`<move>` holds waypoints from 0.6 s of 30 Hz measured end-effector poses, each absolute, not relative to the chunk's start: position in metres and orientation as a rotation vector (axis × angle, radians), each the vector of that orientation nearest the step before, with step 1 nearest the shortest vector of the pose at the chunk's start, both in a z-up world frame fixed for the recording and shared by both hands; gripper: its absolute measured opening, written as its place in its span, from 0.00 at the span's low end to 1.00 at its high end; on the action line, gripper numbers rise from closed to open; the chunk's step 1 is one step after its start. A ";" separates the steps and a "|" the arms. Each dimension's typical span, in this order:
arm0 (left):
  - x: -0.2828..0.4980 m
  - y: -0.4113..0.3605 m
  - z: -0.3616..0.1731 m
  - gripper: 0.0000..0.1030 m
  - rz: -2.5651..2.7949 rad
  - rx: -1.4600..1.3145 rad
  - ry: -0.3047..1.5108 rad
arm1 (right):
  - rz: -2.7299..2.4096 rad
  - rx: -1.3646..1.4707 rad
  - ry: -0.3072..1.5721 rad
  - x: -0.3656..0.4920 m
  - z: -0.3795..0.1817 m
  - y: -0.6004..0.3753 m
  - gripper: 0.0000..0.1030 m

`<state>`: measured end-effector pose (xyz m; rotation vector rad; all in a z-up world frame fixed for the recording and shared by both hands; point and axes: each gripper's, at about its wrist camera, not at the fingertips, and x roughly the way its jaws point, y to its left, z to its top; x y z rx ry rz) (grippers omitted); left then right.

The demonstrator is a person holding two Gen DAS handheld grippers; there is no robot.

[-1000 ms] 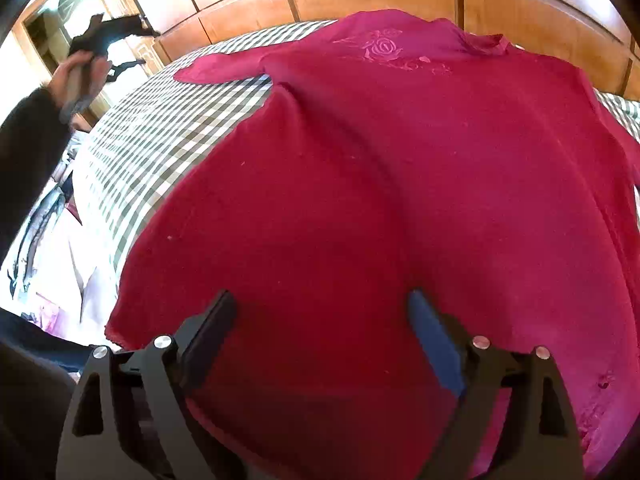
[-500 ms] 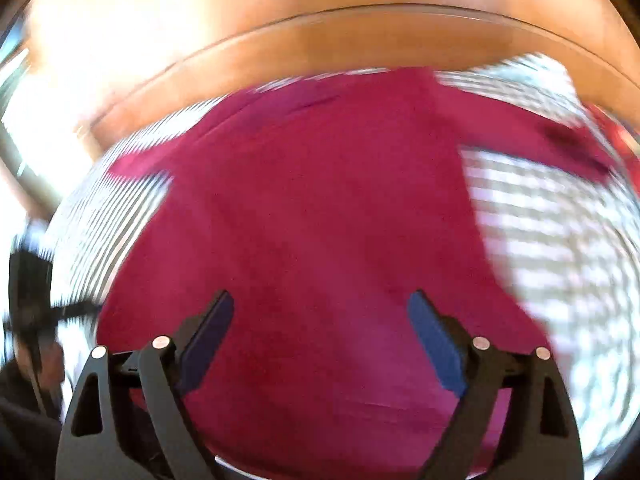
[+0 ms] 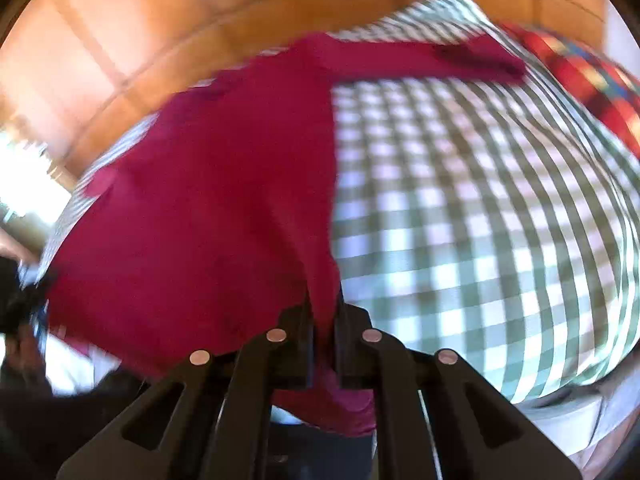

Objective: Fold small clothes

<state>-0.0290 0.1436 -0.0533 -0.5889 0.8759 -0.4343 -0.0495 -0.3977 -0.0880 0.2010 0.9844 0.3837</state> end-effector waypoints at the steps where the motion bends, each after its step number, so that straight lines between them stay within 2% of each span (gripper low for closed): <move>1: -0.035 0.150 -0.052 0.07 -0.416 -0.590 0.881 | 0.408 0.184 1.003 -0.056 -0.089 -0.394 0.06; 6: -0.046 0.153 -0.111 0.08 -0.244 -0.574 1.098 | 0.325 0.086 1.148 -0.068 -0.124 -0.395 0.06; 9: -0.046 0.156 -0.117 0.08 -0.230 -0.610 1.092 | 0.313 0.083 1.157 -0.070 -0.118 -0.400 0.09; 10: -0.044 0.160 -0.112 0.08 -0.219 -0.616 1.066 | 0.299 0.060 1.155 -0.071 -0.114 -0.402 0.29; 11: -0.039 0.167 -0.103 0.08 -0.205 -0.618 1.027 | 0.289 0.045 1.150 -0.069 -0.109 -0.404 0.66; 12: -0.038 0.178 -0.097 0.08 -0.193 -0.616 1.003 | 0.271 0.029 1.119 -0.066 -0.100 -0.407 0.74; 13: -0.034 0.182 -0.091 0.16 -0.170 -0.609 0.982 | 0.262 0.019 1.094 -0.062 -0.093 -0.410 0.73; 14: -0.028 0.190 -0.087 0.32 -0.133 -0.606 0.963 | 0.253 0.014 1.060 -0.059 -0.082 -0.407 0.73; 16: -0.016 0.216 -0.084 0.45 -0.025 -0.639 0.926 | 0.259 0.019 1.004 -0.052 -0.069 -0.399 0.73; 18: -0.001 0.244 -0.085 0.45 0.065 -0.703 0.881 | 0.300 0.035 0.954 -0.041 -0.058 -0.378 0.74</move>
